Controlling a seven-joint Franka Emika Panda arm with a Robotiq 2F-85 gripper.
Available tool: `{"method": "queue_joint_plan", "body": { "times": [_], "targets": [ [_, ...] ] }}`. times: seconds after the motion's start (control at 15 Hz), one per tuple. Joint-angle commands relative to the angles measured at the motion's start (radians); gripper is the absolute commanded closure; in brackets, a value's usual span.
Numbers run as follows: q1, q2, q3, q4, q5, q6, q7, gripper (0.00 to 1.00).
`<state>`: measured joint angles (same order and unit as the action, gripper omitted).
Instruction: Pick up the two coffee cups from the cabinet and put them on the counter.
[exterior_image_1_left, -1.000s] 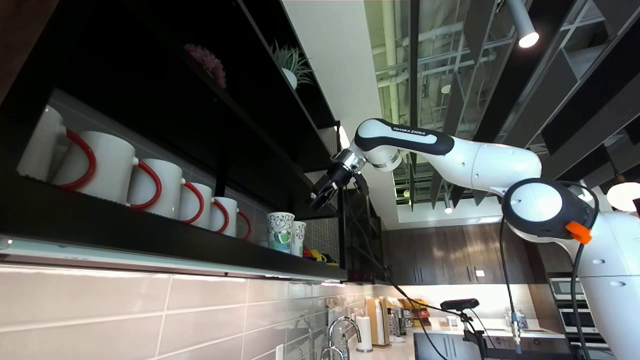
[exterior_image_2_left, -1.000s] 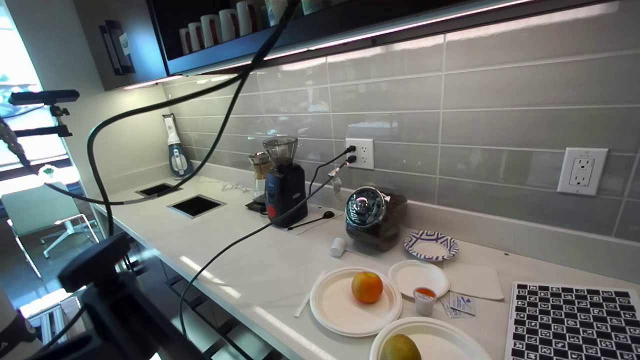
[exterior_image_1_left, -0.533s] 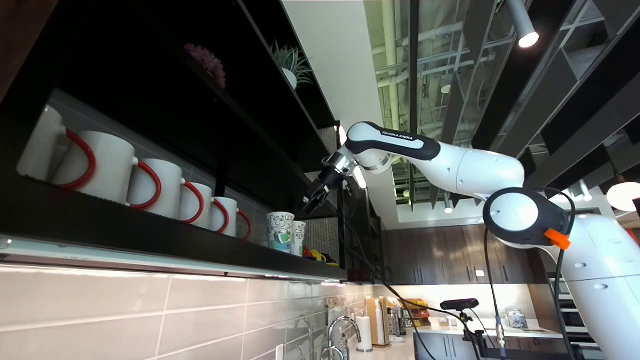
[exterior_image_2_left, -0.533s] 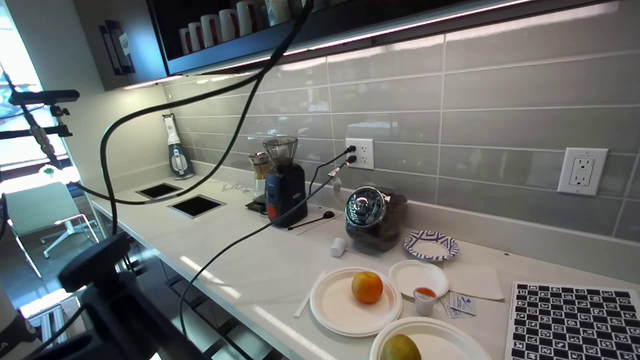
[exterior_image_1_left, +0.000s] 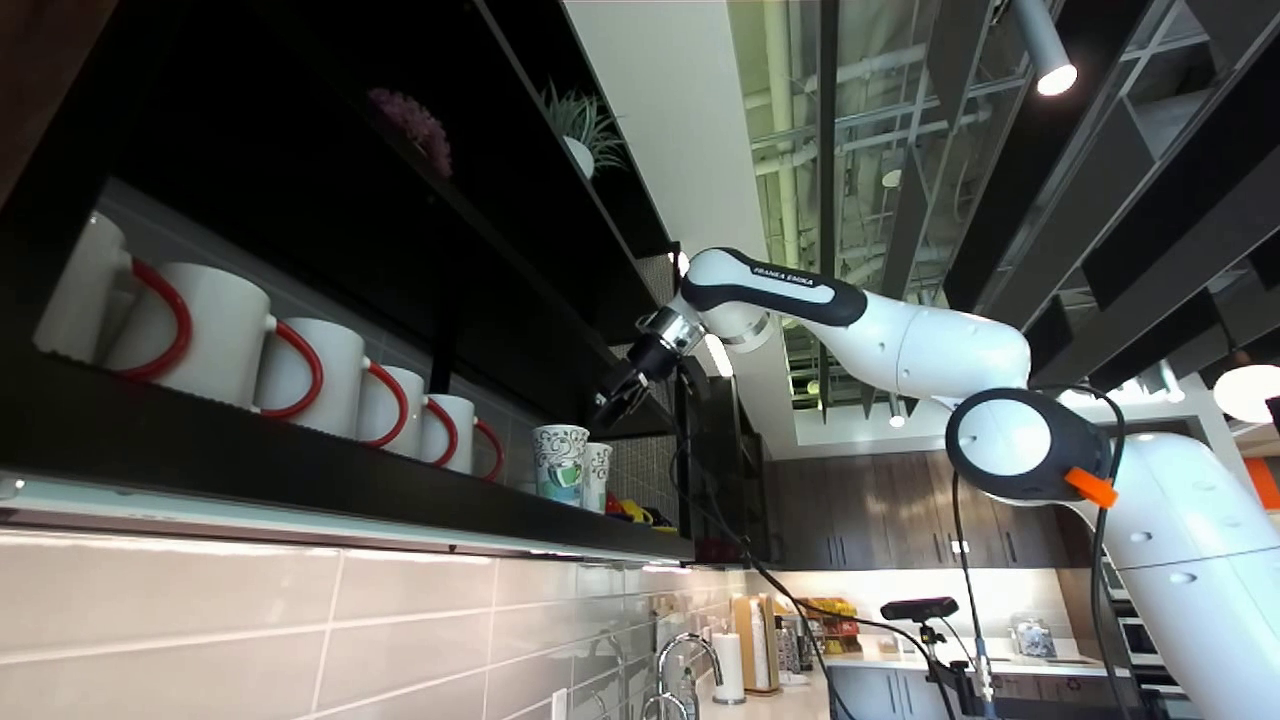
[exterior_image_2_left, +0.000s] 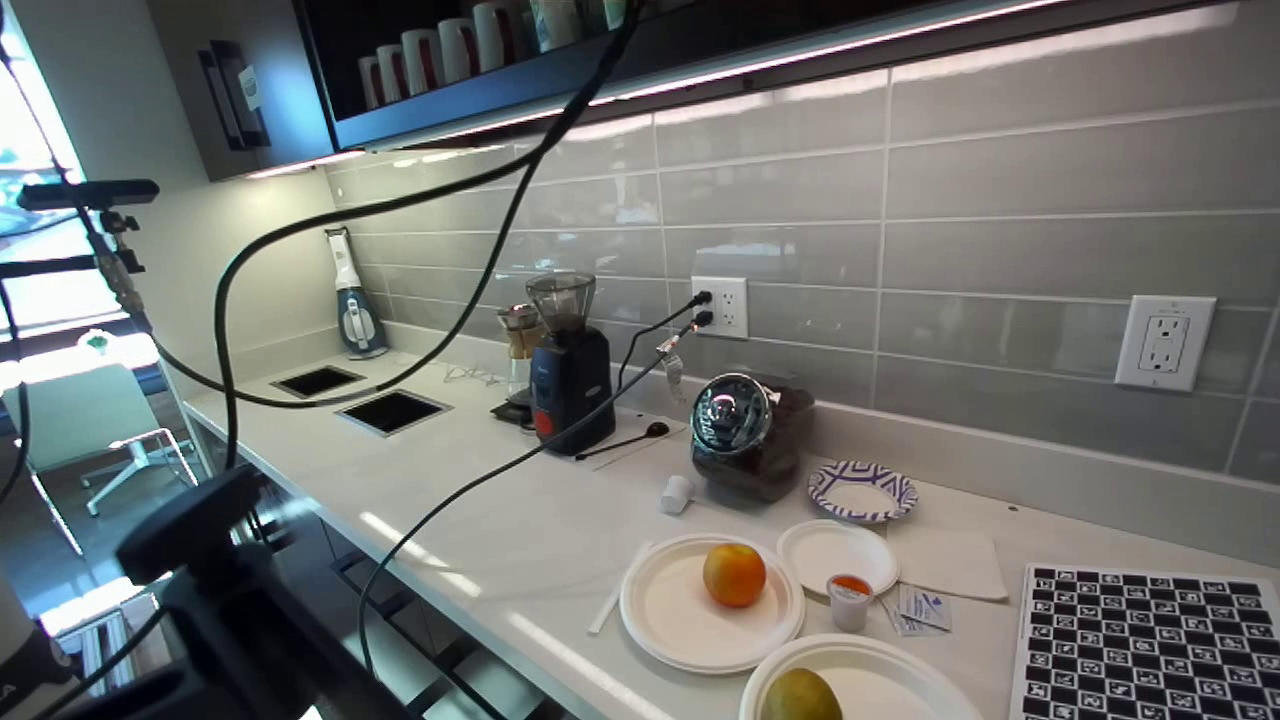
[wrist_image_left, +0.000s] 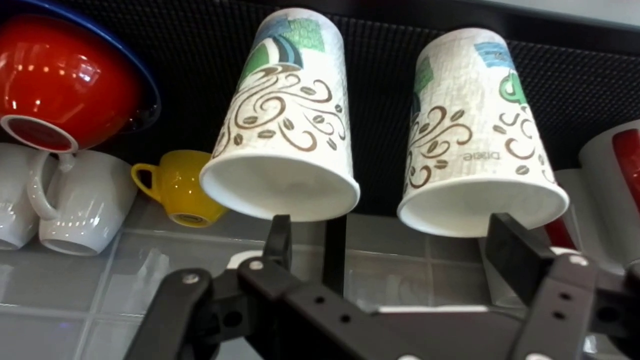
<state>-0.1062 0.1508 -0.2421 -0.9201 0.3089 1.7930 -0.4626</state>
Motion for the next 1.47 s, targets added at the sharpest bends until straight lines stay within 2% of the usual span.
{"method": "queue_joint_plan", "body": {
  "times": [0.0, 1.4],
  "targets": [
    [-0.017, 0.047, -0.003, 0.068, 0.028, -0.014, -0.007, 0.00],
    [-0.011, 0.097, 0.000, 0.073, 0.007, -0.038, 0.053, 0.00]
  ]
}}
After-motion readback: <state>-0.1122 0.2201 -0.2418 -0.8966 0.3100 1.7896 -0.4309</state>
